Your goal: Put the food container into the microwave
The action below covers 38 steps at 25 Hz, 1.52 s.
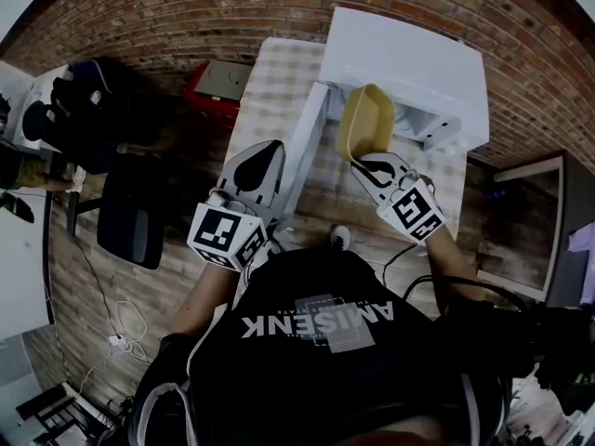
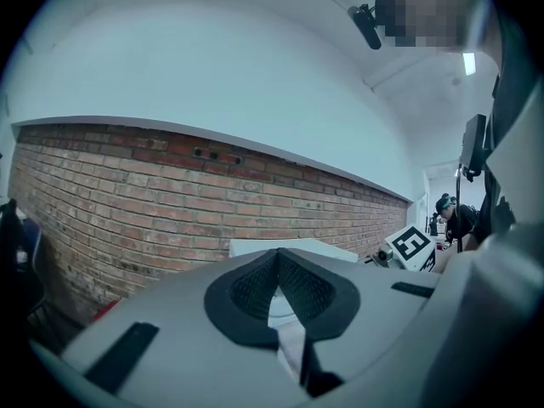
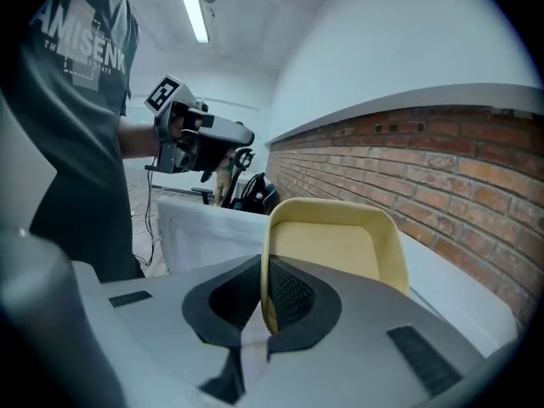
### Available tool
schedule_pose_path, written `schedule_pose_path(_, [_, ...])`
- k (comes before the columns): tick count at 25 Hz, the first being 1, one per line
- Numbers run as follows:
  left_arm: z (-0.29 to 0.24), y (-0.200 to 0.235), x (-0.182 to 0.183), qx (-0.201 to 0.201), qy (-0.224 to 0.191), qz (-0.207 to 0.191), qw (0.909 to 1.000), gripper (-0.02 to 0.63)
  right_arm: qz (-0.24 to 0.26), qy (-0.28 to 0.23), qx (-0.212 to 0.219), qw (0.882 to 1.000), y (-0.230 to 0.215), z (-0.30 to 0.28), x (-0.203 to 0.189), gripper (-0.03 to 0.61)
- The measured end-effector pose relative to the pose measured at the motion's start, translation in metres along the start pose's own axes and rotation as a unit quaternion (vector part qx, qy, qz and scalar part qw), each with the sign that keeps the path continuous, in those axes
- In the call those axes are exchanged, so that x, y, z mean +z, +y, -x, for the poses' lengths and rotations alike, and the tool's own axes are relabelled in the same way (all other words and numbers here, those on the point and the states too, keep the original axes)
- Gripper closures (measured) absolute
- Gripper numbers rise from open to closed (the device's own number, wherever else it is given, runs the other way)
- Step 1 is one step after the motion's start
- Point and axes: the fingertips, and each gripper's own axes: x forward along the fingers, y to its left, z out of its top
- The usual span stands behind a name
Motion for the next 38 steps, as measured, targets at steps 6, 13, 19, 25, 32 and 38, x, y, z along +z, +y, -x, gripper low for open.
schedule_pose_path(6, [-0.005,-0.016,-0.016,-0.014,0.019,-0.009,0.9997,0.601,0.022,0.032,0.06,0.997,0.017,-0.018,-0.035,0.534])
schedule_pose_path(13, [-0.005,-0.019,-0.034,-0.003,0.037,0.003,0.9993,0.601,0.033,0.065,0.097,0.993,0.021,-0.038,-0.067,0.534])
schedule_pose_path(19, [-0.001,-0.018,-0.034,0.007,0.032,0.008,0.9995,0.601,0.052,0.083,0.109,0.989,0.01,-0.052,-0.081,0.534])
schedule_pose_path(25, [-0.003,-0.013,-0.031,0.017,0.022,-0.001,0.9996,0.601,0.102,0.118,0.124,0.98,0.0,-0.069,-0.103,0.534])
schedule_pose_path(32, [-0.009,-0.005,-0.028,0.028,0.013,-0.004,0.9995,0.601,0.103,0.144,0.111,0.978,-0.038,-0.089,-0.127,0.534])
schedule_pose_path(38, [-0.016,0.012,-0.023,0.063,0.01,0.009,0.9979,0.601,0.083,0.163,0.077,0.98,-0.076,-0.11,-0.14,0.534])
